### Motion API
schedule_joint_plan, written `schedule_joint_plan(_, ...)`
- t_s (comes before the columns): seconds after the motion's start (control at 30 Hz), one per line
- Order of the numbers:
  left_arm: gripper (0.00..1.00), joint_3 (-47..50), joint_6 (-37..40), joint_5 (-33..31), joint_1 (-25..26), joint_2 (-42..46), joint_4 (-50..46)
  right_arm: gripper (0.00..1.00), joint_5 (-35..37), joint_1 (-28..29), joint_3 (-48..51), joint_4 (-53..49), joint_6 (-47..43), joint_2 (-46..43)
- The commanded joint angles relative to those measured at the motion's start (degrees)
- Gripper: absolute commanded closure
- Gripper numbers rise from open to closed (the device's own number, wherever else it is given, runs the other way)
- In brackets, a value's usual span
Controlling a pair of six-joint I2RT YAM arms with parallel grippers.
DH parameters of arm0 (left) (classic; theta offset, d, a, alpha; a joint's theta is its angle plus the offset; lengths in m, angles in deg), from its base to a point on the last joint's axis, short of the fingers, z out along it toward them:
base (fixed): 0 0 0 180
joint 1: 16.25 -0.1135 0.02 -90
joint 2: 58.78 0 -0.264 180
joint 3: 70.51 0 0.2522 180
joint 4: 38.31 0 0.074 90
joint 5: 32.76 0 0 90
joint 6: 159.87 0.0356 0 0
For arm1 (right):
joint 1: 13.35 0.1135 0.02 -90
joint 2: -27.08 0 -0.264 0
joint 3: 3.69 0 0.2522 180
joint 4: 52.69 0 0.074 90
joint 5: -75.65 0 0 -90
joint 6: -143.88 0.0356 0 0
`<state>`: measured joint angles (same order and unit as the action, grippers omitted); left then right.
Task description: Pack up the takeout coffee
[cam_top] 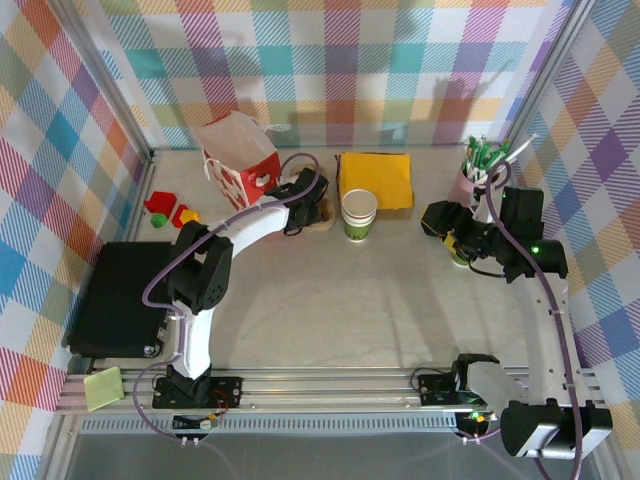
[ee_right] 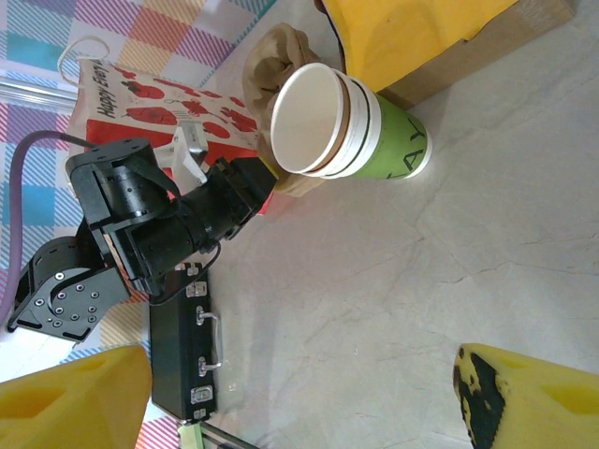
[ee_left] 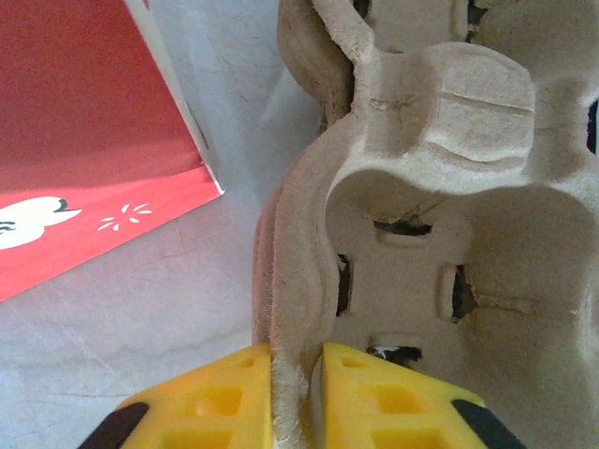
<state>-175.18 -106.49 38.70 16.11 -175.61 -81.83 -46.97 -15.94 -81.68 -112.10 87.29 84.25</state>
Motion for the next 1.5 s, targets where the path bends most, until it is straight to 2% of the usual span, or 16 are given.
schedule_joint_plan(0.0,0.86,-1.8,-0.3,0.1,-0.7,0.2,0.3,0.16,0.0,0.4,-1.1,-1.2,-1.2,-0.4)
schedule_joint_plan(0.4,1.00,-2.0,0.3,2.2,-1.0,5.4,0.0,0.16,0.0,0.4,-1.6,-1.1,-1.2,-0.6)
schedule_joint_plan(0.87,1.00,-2.6,2.1,5.4,-1.2,11.9,-1.7,0.16,-0.2,0.5,-2.3,-1.1,-1.5,-1.1)
schedule_joint_plan(1.23,1.00,-5.5,8.9,16.3,-0.7,24.7,-9.0,0.18,-2.6,1.6,-8.1,3.4,-6.1,-2.1)
schedule_joint_plan(1.33,1.00,-5.9,10.8,19.2,-0.3,28.8,-11.4,0.18,-2.0,3.6,-10.5,4.4,-7.5,-1.2)
schedule_joint_plan(1.47,1.00,-7.3,13.4,24.3,0.0,33.0,-14.7,0.20,1.5,9.2,-16.6,2.3,-11.1,2.2)
